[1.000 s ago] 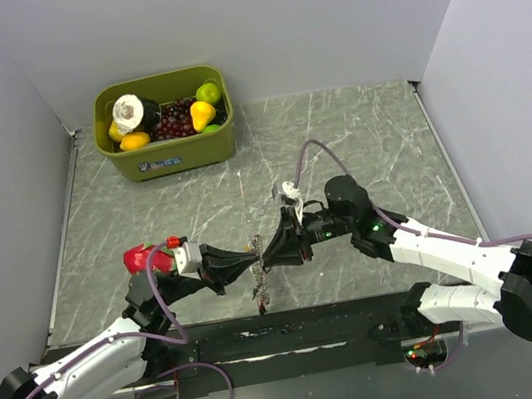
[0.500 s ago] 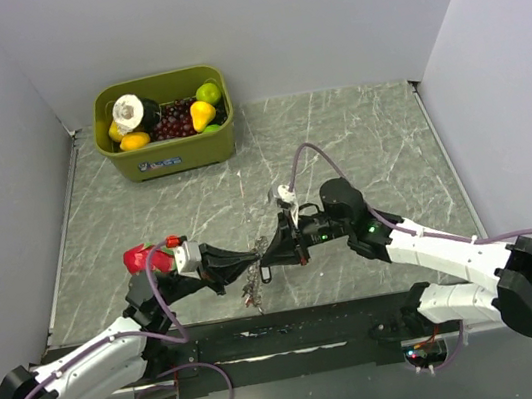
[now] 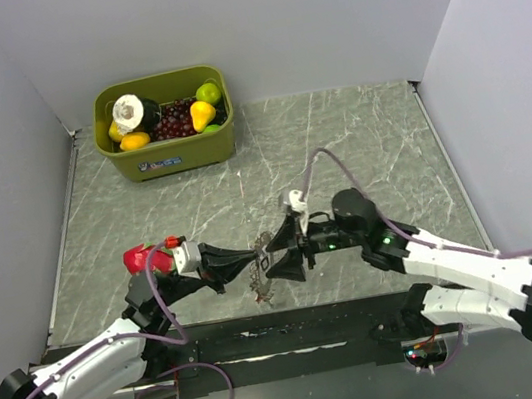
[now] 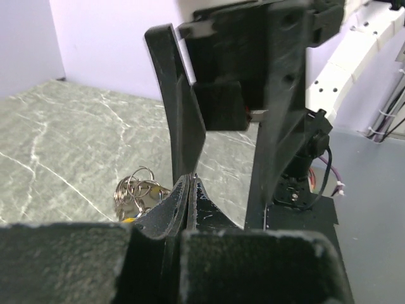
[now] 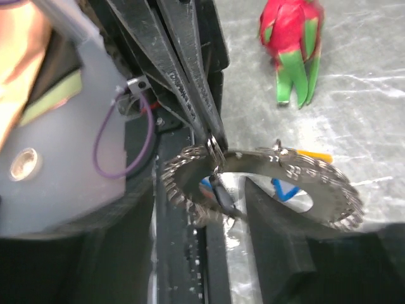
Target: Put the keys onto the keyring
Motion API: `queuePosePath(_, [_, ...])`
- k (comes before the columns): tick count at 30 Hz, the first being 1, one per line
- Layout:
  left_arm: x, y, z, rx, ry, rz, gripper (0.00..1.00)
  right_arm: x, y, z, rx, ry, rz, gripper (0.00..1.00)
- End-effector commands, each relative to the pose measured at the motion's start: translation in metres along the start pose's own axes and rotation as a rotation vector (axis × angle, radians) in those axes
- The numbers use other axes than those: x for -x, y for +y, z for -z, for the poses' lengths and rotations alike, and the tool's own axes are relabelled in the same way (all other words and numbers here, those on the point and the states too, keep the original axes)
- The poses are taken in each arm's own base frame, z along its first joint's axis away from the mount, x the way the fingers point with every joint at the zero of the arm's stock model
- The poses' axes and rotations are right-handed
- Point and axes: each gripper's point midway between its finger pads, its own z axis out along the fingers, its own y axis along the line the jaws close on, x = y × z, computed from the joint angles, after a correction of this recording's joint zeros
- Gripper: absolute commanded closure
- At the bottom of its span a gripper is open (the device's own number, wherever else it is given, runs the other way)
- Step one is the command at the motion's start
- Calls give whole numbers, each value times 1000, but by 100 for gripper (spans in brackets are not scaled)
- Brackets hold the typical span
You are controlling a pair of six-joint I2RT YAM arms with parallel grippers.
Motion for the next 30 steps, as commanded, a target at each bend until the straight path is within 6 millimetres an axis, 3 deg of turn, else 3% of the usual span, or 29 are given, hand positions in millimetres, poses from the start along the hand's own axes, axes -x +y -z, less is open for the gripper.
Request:
queuePosePath(1, [31, 0, -6, 3, -92, -81, 99, 29, -13, 26, -158, -148, 98, 19])
queuePosePath(5, [30, 1, -7, 2, -88, -79, 99, 32, -16, 37, -193, -184, 100, 11])
queuePosePath(6, [30, 2, -8, 3, -89, -79, 99, 33, -16, 37, -198, -184, 98, 0])
queuePosePath(12, [23, 14, -22, 23, -50, -62, 99, 29, -16, 39, -202, -176, 89, 0])
queuePosePath(13, [15, 19, -26, 30, -22, -49, 99, 31, -15, 41, -205, -185, 92, 0])
queuePosePath(14, [21, 23, -33, 29, -31, -61, 99, 29, -15, 42, -210, -177, 87, 0])
queuePosePath(16, [8, 33, -46, 32, 6, -45, 99, 32, -13, 45, -214, -190, 90, 0])
queuePosePath(17, [22, 36, -57, 23, -31, -64, 99, 32, -14, 46, -222, -188, 87, 0])
queuePosePath(18, [7, 44, -66, 26, 6, -41, 99, 33, -13, 48, -226, -191, 87, 0])
queuePosePath(19, [8, 48, -73, 22, 3, -40, 99, 32, -15, 49, -236, -189, 86, 0])
queuePosePath(20, [22, 54, -87, 18, -31, -50, 99, 32, -16, 51, -249, -189, 83, 0])
queuePosePath(21, [10, 62, -96, 28, -10, -26, 99, 32, -17, 52, -258, -189, 86, 0])
queuePosePath(23, [18, 71, -111, 39, -29, 1, 99, 29, -22, 55, -289, -186, 81, 0])
queuePosePath(26, [-14, 88, -115, 98, 33, 59, 99, 17, -28, 57, -320, -170, 59, 0])
queuePosePath(30, [-78, 99, -97, 158, 110, 155, 99, 2, -33, 57, -340, -156, 27, 0])
